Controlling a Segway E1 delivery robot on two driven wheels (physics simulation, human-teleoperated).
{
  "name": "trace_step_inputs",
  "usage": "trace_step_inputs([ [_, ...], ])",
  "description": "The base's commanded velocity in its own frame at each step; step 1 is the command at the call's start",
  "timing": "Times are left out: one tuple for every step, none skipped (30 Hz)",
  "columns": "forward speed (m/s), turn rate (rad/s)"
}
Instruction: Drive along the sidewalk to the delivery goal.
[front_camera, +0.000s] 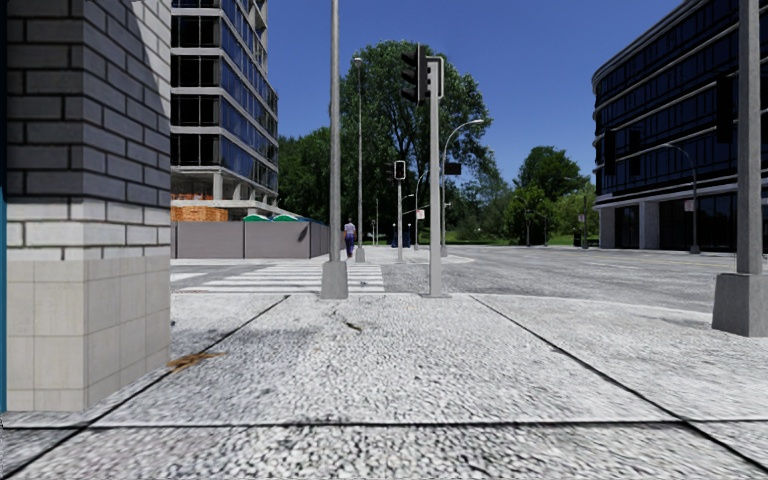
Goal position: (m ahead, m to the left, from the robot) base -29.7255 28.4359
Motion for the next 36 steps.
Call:
trace_step_inputs([
  [2.0,0.0],
  [2.0,0.0],
  [2.0,0.0],
  [2.0,0.0],
  [2.0,0.0],
  [2.0,0.0],
  [2.0,0.0],
  [2.0,0.0],
  [2.0,0.0],
  [2.0,0.0],
  [2.0,0.0],
  [2.0,0.0],
  [2.0,0.0],
  [2.0,0.0],
  [2.0,0.0],
  [2.0,0.0],
  [2.0,0.0],
  [1.98,0.0],
  [1.97,0.0],
  [1.97,0.0],
  [1.97,0.0],
  [1.97,0.0],
  [1.97,0.0],
  [1.97,0.0],
  [1.97,0.16],
  [1.97,0.31],
  [1.97,0.31],
  [1.97,0.35],
  [1.97,0.44],
  [1.97,0.57],
  [1.97,0.65],
  [1.97,0.65],
  [1.98,0.67],
  [1.99,0.72],
  [1.99,0.75],
  [1.99,0.75],
])
